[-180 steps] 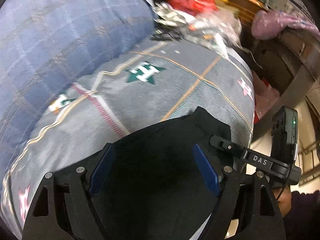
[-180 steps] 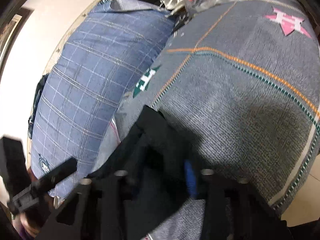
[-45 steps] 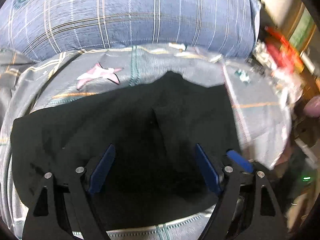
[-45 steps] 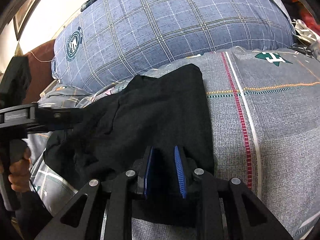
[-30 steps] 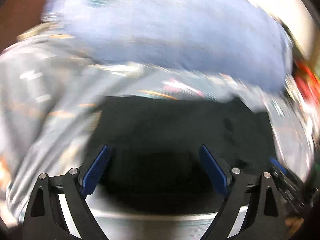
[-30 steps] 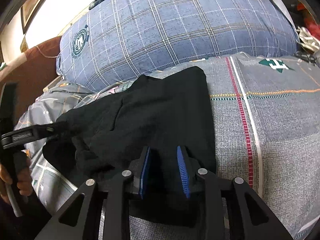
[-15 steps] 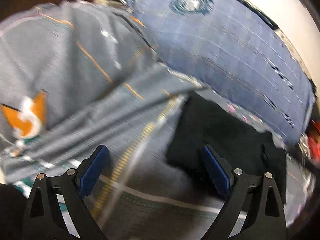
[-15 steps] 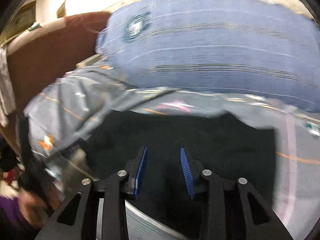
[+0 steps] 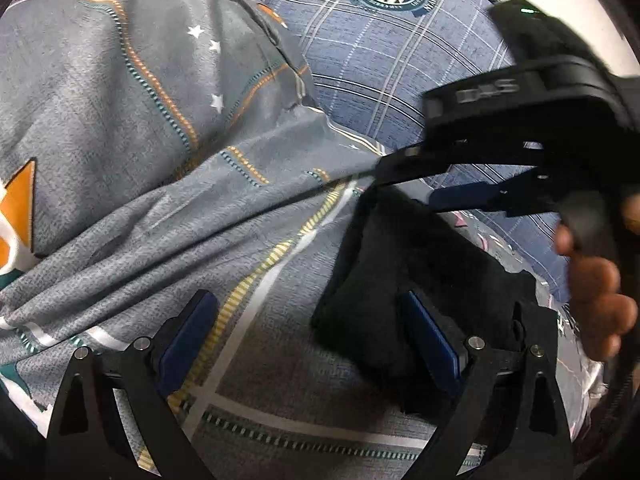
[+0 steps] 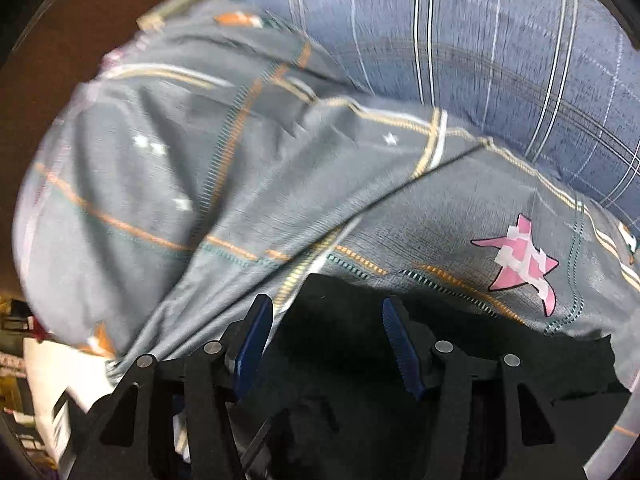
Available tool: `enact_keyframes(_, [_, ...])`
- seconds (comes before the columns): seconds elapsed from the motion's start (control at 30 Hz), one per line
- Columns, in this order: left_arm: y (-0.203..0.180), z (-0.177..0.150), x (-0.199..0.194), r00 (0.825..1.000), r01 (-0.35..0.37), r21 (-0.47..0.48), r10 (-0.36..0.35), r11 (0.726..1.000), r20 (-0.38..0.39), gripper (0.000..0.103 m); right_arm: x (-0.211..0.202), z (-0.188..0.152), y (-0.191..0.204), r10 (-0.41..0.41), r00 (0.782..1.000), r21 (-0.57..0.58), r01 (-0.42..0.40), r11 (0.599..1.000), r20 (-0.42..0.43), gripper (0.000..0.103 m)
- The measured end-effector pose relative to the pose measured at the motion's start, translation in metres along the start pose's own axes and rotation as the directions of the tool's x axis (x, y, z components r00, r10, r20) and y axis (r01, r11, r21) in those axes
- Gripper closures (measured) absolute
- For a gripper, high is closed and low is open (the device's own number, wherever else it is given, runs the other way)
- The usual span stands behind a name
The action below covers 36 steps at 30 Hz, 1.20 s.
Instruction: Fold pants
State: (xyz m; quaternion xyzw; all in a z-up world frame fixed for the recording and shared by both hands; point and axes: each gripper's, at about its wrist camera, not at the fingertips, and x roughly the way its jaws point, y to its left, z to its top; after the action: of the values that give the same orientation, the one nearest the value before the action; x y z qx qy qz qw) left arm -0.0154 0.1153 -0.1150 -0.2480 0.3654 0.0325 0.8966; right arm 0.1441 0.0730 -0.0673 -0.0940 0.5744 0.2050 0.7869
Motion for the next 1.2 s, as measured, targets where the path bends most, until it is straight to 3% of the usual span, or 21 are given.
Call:
enact_keyframes(0.3, [-0.015,-0.001,0.009,1.000,0.020,0.089,-0.020,0.996,0.002,0.009,0.034,-0.001,0.006,-0.143,0.989,-0.055,0.140,0.989,-0.047,0.046])
enact_keyframes(0.37, [-0.018,0.000,0.012,0.999,0.037,0.118,-0.037,0.992,0.003,0.019,0.042,-0.003,0.003,-0.163,0.985,-0.069,0.159,0.985,-0.057,0.059])
enact_keyframes(0.43, [-0.021,0.000,0.014,0.997,0.078,0.143,-0.077,0.987,-0.013,0.051,0.041,-0.004,-0.001,-0.162,0.986,-0.062,0.159,0.985,-0.042,0.068])
enact_keyframes(0.53, [-0.031,-0.002,0.012,0.996,0.086,0.211,-0.088,0.974,0.000,0.059,0.026,-0.008,-0.012,-0.124,0.992,-0.022,0.124,0.992,0.014,0.075])
enact_keyframes(0.67, [-0.032,0.000,0.007,0.992,0.122,0.211,-0.127,0.970,0.010,0.062,0.005,-0.018,-0.024,-0.075,0.993,0.017,0.074,0.997,0.093,0.077])
enact_keyframes(0.9, [-0.042,-0.003,-0.004,0.994,0.069,0.292,-0.090,0.954,0.057,0.062,-0.029,-0.040,-0.038,-0.020,0.979,0.074,0.005,0.997,0.202,0.077])
enact_keyframes(1.03, [-0.051,-0.006,-0.009,0.991,0.034,0.364,-0.078,0.931,0.107,0.062,-0.045,-0.055,-0.045,0.013,0.963,0.094,-0.040,0.995,0.269,0.077])
enact_keyframes(1.2, [-0.055,-0.008,-0.014,0.988,0.043,0.397,-0.097,0.917,0.117,0.062,-0.063,-0.078,-0.060,0.050,0.938,0.142,-0.104,0.984,0.343,0.077])
